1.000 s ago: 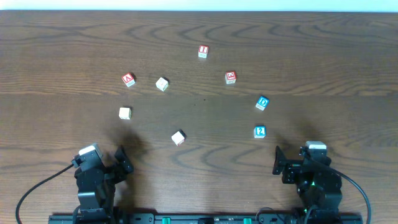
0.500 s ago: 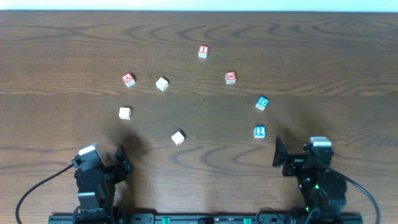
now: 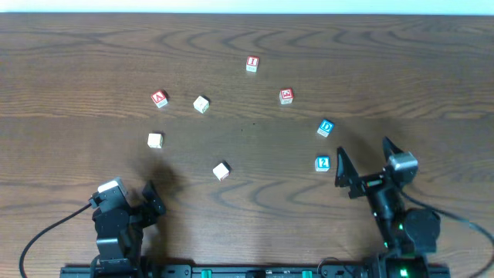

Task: Spell out Ai2
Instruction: 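Raise right arm and move right gripper toward red 'I' block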

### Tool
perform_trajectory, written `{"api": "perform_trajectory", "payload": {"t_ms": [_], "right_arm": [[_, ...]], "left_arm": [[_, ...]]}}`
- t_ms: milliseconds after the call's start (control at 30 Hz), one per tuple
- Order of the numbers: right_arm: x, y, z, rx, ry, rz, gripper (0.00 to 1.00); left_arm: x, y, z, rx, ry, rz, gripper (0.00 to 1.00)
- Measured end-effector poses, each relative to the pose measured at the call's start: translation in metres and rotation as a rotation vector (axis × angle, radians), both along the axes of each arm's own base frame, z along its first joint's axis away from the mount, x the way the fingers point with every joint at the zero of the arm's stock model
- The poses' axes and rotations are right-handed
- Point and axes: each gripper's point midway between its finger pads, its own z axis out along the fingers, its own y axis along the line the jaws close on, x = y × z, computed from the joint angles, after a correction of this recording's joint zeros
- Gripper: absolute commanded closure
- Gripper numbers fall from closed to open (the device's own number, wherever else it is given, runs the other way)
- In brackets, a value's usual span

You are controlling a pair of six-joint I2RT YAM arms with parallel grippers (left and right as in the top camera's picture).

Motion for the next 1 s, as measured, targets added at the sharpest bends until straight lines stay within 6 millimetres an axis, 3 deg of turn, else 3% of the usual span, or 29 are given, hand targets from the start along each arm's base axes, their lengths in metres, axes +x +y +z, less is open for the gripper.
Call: {"api": "perform_trajectory", "payload": {"t_ms": [300, 600, 700, 1000], "right_arm": [[0.053, 0.005, -0.019, 0.002, 0.168, 0.021, 0.01], [0.140, 0.011, -0.010, -0.001, 0.280, 0.039, 0.01], [0.163, 0.023, -0.010, -0.020, 0.292, 0.068, 0.01], [0.239, 0.077, 0.014, -0.078, 0.234, 0.157, 0.01]], "left_arm": [[0.000, 0.000, 0.000, 0.000, 0.000, 0.000, 0.04], [0.000, 0.000, 0.000, 0.000, 0.000, 0.000, 0.05], [0.000, 0.000, 0.000, 0.000, 0.000, 0.000, 0.05], [0.000, 0.000, 0.000, 0.000, 0.000, -0.001, 0.05]]}}
